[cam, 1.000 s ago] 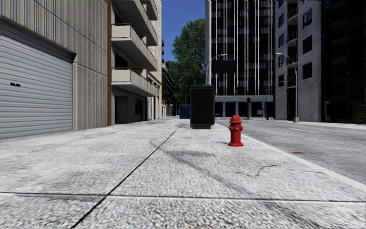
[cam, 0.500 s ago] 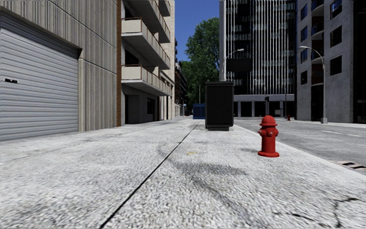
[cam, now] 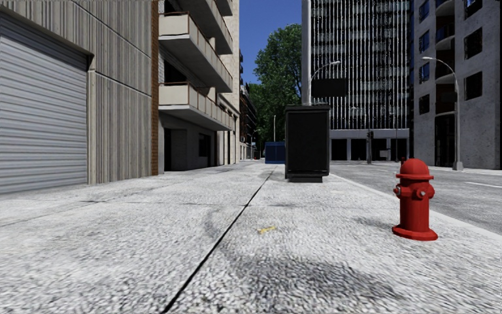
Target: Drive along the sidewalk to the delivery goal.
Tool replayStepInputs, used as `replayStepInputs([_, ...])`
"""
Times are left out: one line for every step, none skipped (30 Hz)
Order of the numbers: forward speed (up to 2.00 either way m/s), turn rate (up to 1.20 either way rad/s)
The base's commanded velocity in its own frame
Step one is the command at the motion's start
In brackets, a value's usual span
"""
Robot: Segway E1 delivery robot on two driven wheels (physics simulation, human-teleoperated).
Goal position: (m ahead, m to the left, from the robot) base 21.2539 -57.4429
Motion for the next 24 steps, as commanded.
replayStepInputs([2.0,0.0])
replayStepInputs([2.0,0.0])
replayStepInputs([2.0,0.0])
replayStepInputs([2.0,0.0])
replayStepInputs([2.0,0.0])
replayStepInputs([2.0,0.0])
replayStepInputs([2.0,0.0])
replayStepInputs([2.0,0.0])
replayStepInputs([2.0,0.0])
replayStepInputs([2.0,0.0])
replayStepInputs([2.0,0.0])
replayStepInputs([2.0,0.0])
replayStepInputs([2.0,0.0])
replayStepInputs([2.0,0.0])
replayStepInputs([2.0,0.0])
replayStepInputs([2.0,0.0])
replayStepInputs([2.0,0.0])
replayStepInputs([2.0,0.0])
replayStepInputs([2.0,0.0])
replayStepInputs([2.0,0.0])
replayStepInputs([2.0,0.0])
replayStepInputs([2.0,0.0])
replayStepInputs([2.0,0.0])
replayStepInputs([2.0,0.0])
